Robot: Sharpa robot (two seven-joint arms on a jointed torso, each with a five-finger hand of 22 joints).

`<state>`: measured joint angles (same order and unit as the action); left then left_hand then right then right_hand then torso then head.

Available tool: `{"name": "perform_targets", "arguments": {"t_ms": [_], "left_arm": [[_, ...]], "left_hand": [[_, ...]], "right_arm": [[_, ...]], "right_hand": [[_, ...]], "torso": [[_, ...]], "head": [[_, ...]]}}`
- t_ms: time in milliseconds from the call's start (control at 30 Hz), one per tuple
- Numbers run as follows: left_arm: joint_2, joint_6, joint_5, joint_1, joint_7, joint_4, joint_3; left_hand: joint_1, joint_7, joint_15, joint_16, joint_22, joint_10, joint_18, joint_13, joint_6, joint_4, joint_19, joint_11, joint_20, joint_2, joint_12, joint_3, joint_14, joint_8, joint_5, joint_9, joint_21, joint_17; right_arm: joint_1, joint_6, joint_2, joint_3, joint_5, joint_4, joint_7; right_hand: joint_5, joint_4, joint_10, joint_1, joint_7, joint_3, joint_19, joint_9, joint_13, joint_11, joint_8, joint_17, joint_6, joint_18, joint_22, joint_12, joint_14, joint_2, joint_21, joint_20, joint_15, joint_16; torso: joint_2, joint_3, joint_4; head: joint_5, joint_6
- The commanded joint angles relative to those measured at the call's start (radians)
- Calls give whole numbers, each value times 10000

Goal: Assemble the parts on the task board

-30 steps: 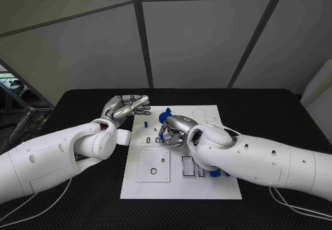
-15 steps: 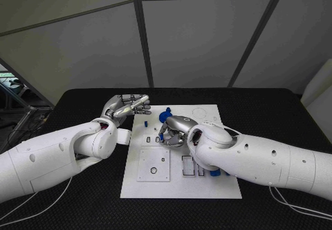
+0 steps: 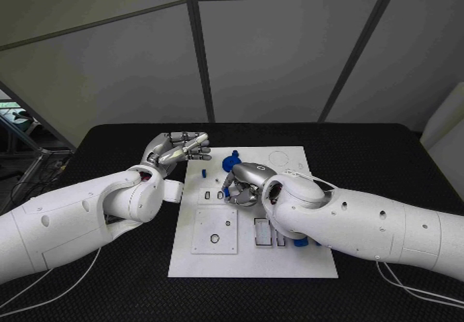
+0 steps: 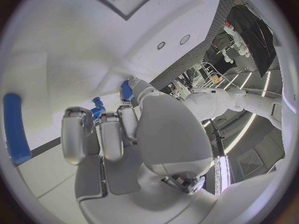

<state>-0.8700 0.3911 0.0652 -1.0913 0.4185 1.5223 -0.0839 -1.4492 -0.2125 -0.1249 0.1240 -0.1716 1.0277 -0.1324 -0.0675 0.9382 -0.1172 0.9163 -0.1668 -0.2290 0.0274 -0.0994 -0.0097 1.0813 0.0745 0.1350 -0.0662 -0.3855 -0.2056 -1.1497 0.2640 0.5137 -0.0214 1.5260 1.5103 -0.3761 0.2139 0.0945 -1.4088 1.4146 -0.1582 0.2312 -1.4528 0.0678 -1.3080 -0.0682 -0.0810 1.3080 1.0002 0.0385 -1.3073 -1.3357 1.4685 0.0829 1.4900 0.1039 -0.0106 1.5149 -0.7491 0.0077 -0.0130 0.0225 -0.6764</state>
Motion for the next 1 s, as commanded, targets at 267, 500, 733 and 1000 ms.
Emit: {"name": "perform_targets", "arguments": {"t_ms": [267,500,733,1000], "left_arm": [[11,-59,58,-18,15,8,-10],[19,-76,58,-18,2,-5,-10],[31,-96,58,-17,-3,-25,-10],[37,-132,80,-16,-66,-81,-9]], "left_hand": [[-73,-37,15,-37,-6,47,-490,5,42,51,-26,-13,8,-7,51,11,-22,-48,-40,6,-35,-11],[-73,-37,15,-37,-6,47,-490,5,42,51,-26,-13,8,-7,51,11,-22,-48,-40,6,-35,-11],[-73,-41,11,-50,-6,46,-489,6,39,64,-34,-17,7,-14,60,10,-28,-52,-43,7,-37,-17],[-74,-28,16,-50,-8,73,-490,2,49,72,-32,-8,8,-23,52,12,-16,-49,-43,5,-43,-25]], "right_arm": [[3,-18,-9,-12,71,-13,-76],[4,400,0,-12,28,-20,61],[4,1407,52,-11,-319,-3,630],[5,2414,339,-7,-586,265,1571]], "right_hand": [[-388,103,134,-253,-56,-56,50,18,-380,-78,96,1451,-291,-1,-1129,142,756,253,-79,99,137,-44],[-336,289,230,-526,-104,-377,76,0,-276,-129,153,1427,-659,8,-1098,244,749,482,-106,138,179,-61],[-62,774,715,-375,-224,-1149,131,-5,388,-234,109,1390,-1589,26,-1033,906,737,646,-161,229,272,-88],[67,931,650,-68,-234,-1292,100,36,373,-240,-24,1423,-1513,19,-1068,822,746,524,-144,241,280,-72]], "torso": [[-7,2,2],[1,2,7],[2,5,3],[6,9,6]], "head": [[-5,-5],[-8,-12],[-20,4],[-8,17]]}}
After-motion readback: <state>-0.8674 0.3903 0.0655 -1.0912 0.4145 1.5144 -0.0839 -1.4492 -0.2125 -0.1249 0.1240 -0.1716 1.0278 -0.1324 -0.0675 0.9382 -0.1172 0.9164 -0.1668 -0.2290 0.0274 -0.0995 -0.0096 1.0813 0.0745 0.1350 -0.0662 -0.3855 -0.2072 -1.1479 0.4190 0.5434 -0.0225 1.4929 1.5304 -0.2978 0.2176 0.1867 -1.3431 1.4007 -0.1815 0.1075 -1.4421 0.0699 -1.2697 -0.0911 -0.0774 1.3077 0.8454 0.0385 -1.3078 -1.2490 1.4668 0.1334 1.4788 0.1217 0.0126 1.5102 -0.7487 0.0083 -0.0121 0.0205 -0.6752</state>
